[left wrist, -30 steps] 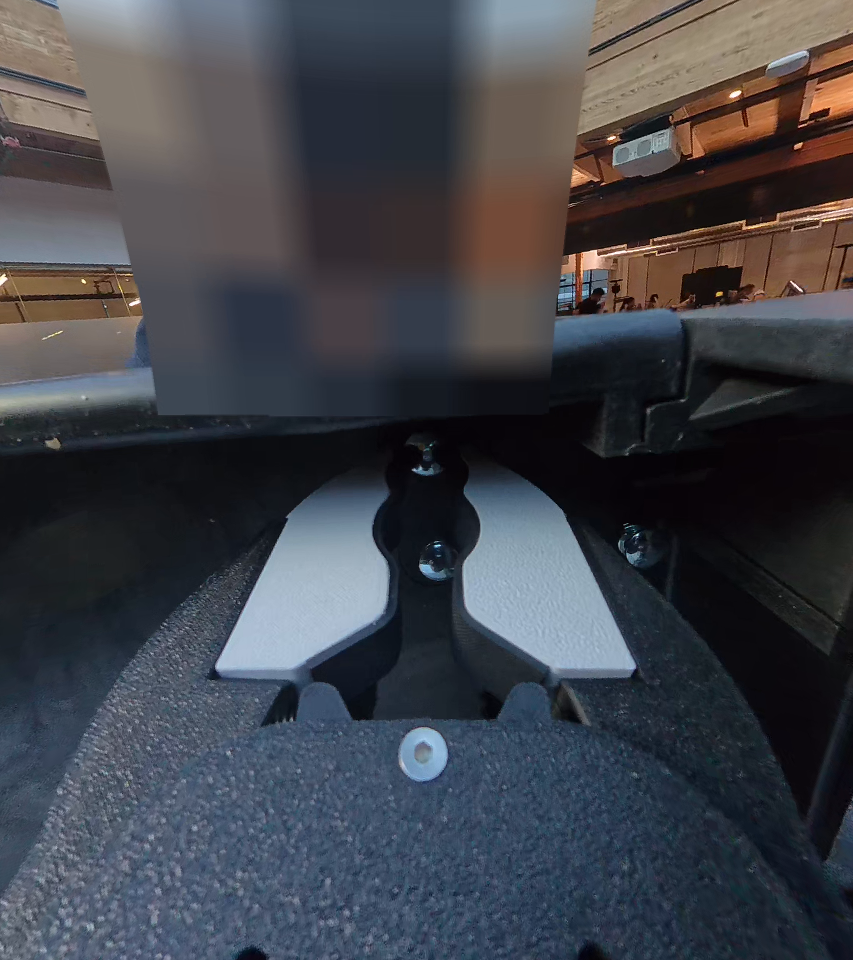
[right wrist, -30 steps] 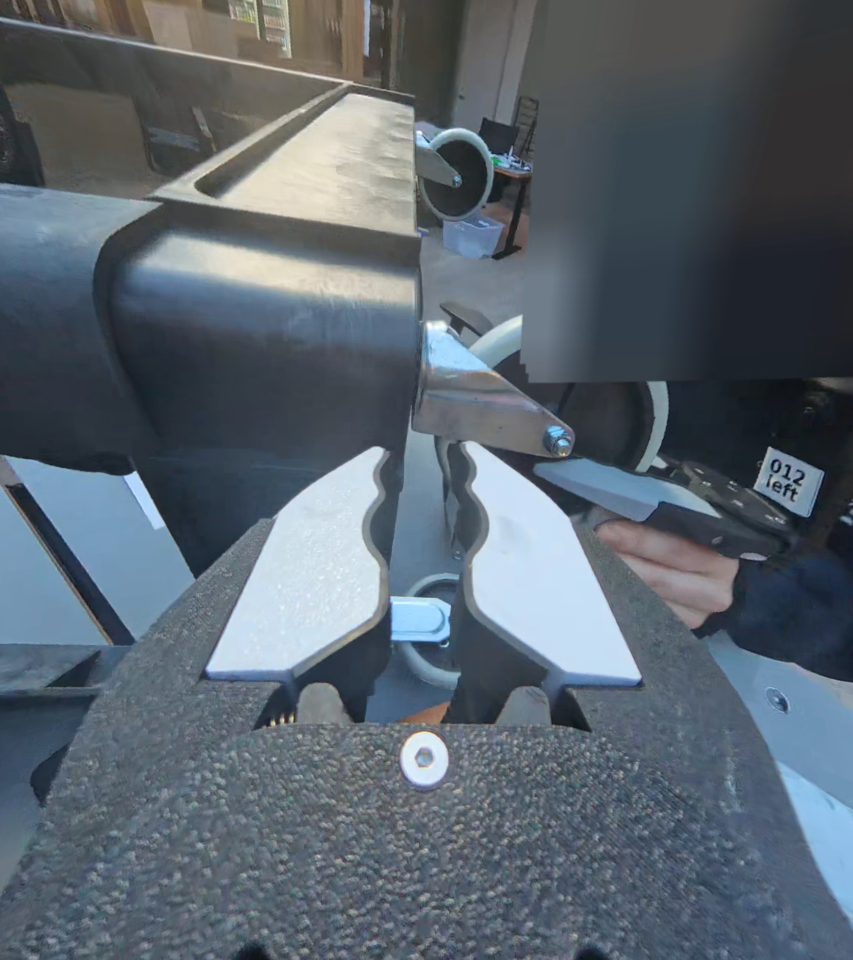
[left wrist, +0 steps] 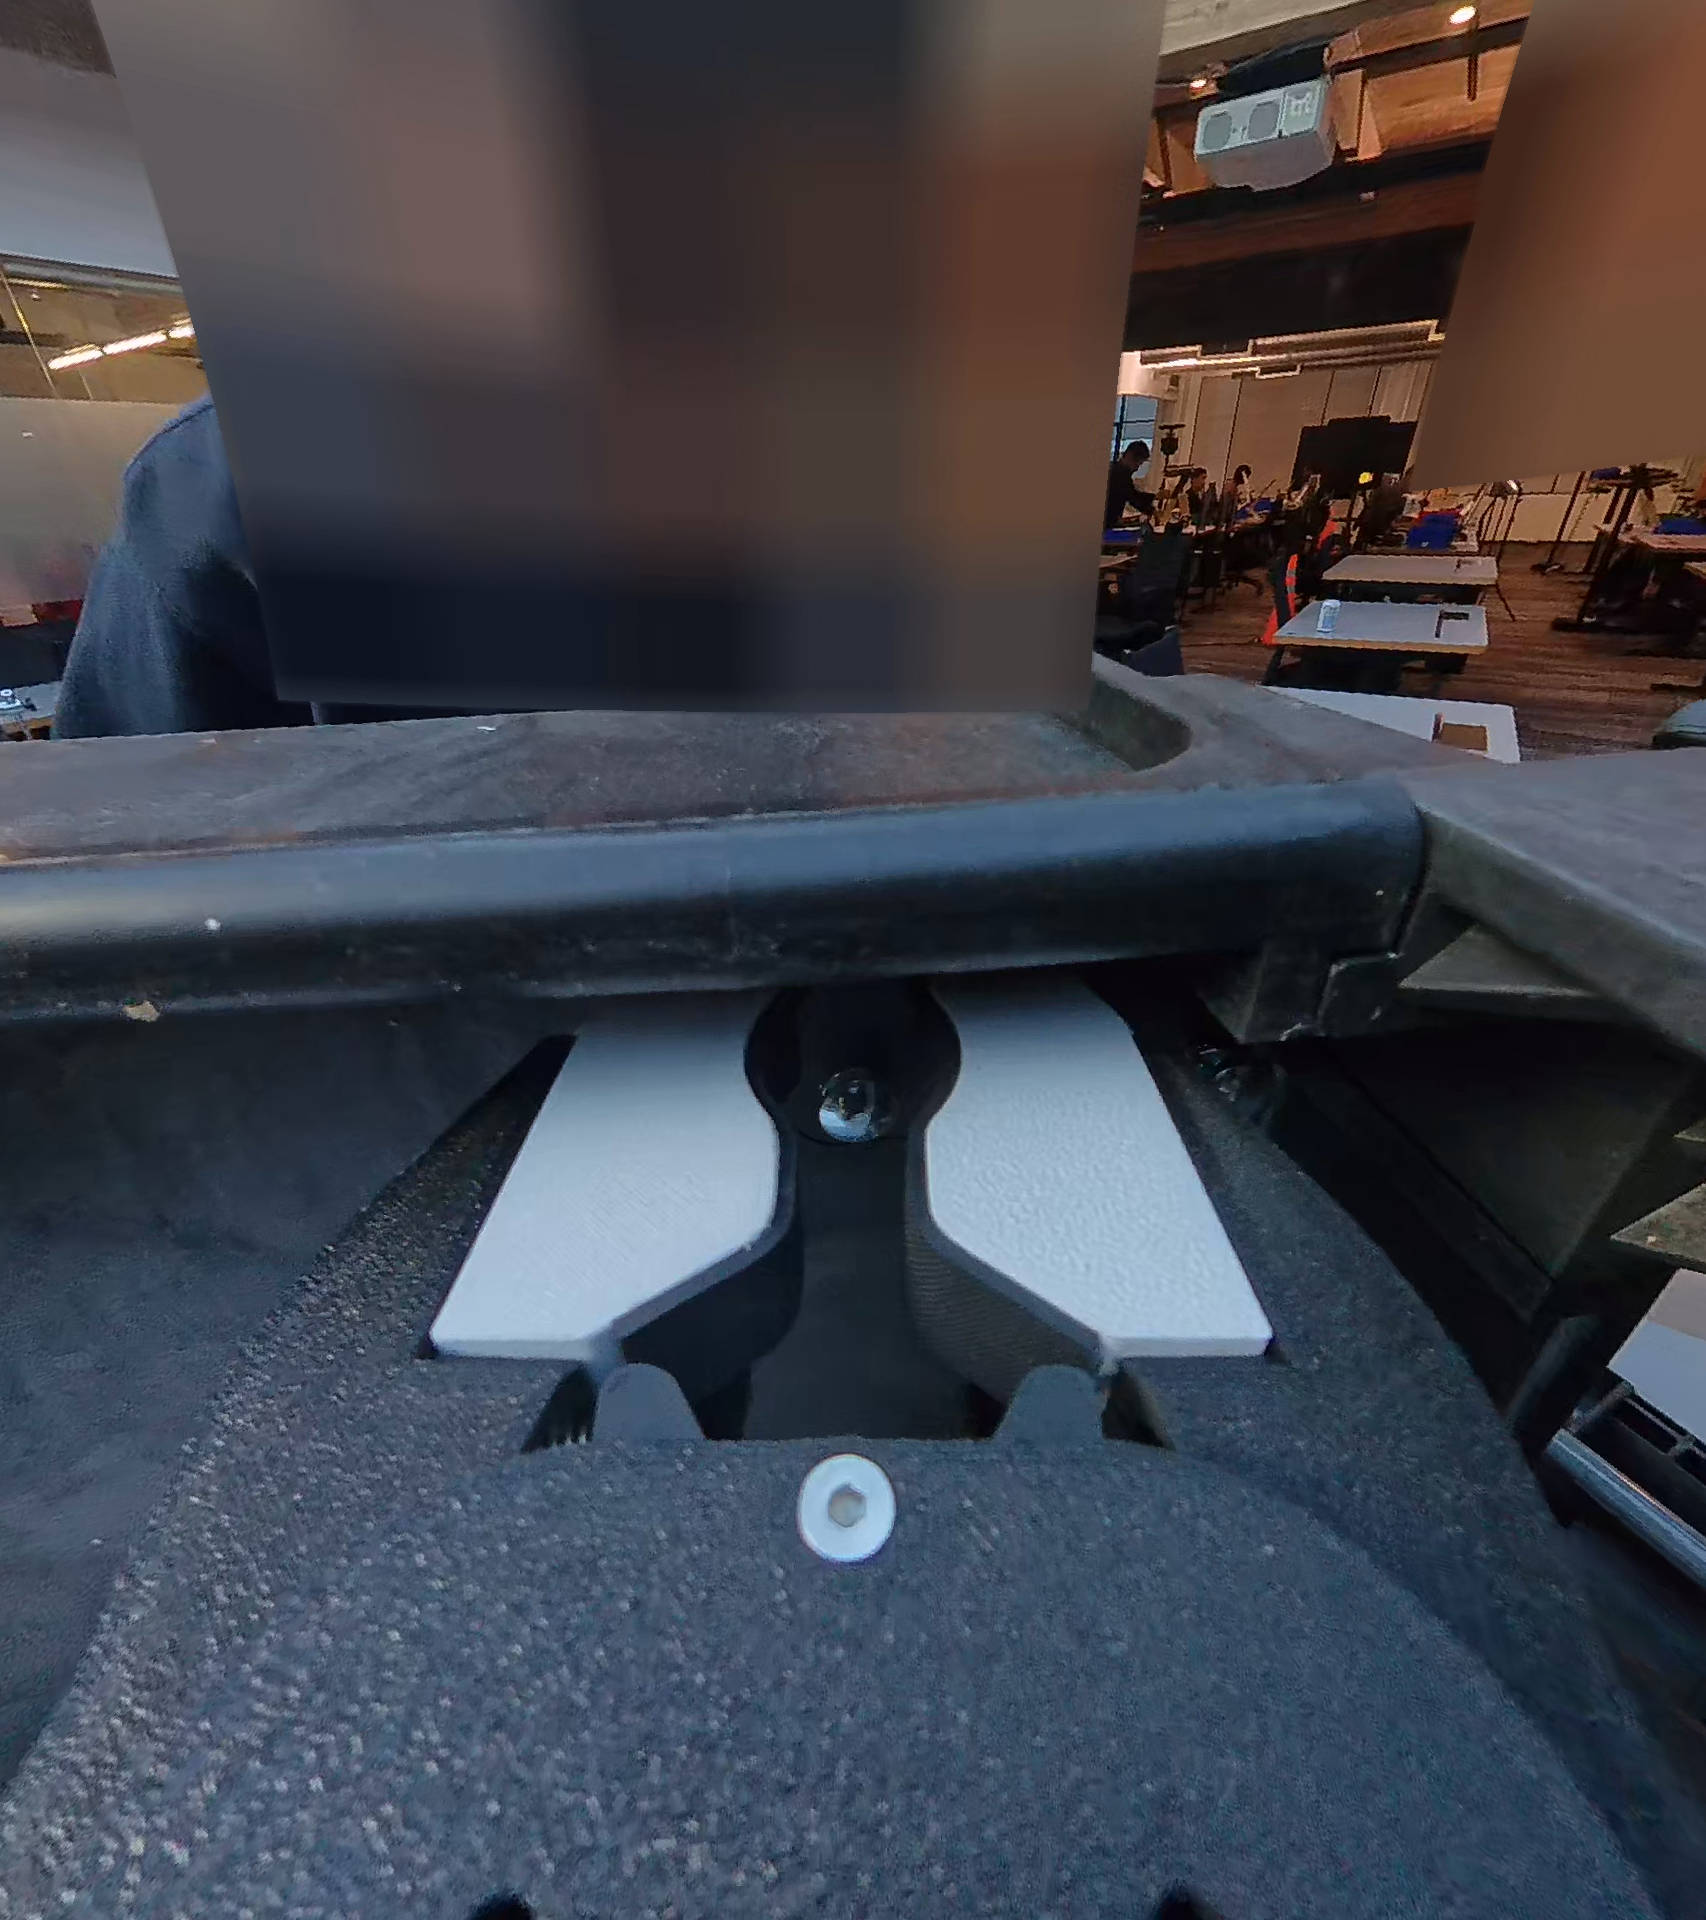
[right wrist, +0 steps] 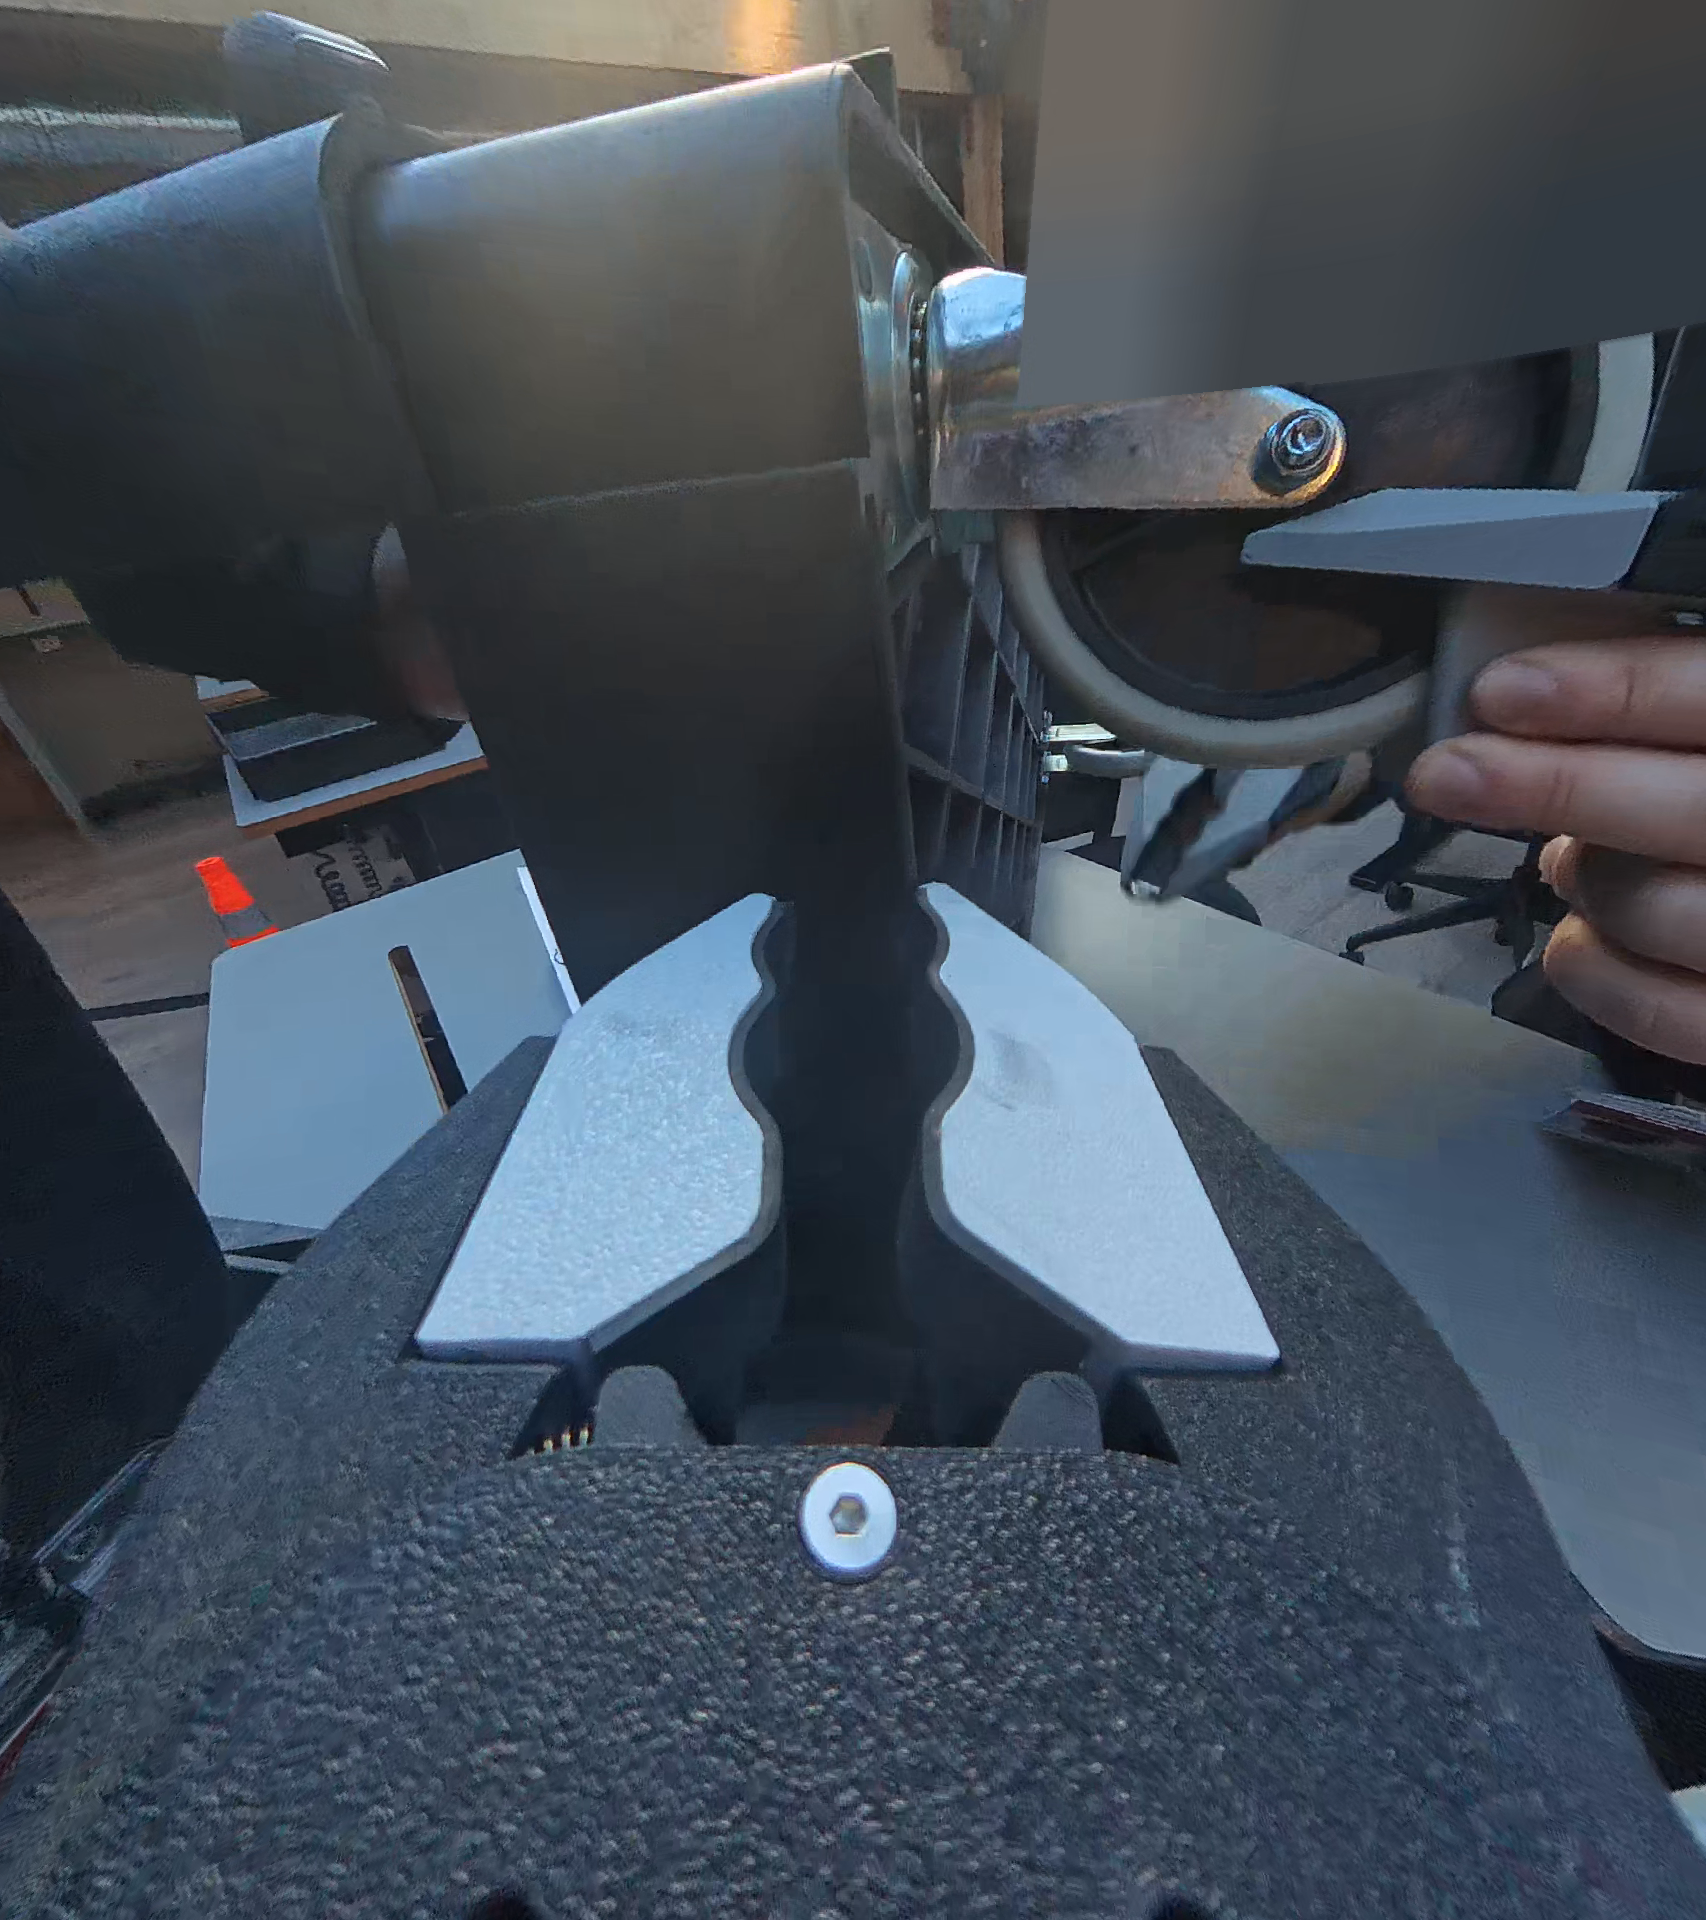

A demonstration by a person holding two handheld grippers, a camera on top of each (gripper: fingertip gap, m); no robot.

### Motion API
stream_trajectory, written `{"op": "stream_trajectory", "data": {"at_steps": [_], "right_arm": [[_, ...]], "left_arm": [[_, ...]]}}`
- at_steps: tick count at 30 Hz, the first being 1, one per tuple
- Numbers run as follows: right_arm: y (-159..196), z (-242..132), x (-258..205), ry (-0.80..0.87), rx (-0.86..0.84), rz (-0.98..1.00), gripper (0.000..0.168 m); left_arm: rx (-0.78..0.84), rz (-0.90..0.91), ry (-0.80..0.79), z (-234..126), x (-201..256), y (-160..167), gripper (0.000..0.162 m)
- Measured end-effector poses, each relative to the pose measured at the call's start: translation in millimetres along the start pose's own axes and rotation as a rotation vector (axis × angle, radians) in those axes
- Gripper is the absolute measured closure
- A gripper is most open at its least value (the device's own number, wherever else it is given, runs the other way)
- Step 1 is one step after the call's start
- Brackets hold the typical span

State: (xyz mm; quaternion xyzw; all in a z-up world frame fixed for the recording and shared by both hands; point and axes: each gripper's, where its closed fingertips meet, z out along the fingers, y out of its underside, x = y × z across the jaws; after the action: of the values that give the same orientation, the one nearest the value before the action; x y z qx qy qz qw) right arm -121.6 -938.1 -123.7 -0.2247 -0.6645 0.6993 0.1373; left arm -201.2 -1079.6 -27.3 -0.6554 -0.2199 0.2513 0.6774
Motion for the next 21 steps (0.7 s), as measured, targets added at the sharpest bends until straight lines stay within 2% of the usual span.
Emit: {"op": "stream_trajectory", "data": {"at_steps": [12,21], "right_arm": [[12.2,0.8,-9.0,-0.062,0.019,0.046,0.145],[1.3,6.3,-15.1,-0.071,0.006,-0.001,0.145]], "left_arm": [[-0.020,0.000,0.003,-0.6,0.0,-0.1,0.145],[-0.009,-0.002,0.000,-0.6,-0.1,-0.4,0.145]]}}
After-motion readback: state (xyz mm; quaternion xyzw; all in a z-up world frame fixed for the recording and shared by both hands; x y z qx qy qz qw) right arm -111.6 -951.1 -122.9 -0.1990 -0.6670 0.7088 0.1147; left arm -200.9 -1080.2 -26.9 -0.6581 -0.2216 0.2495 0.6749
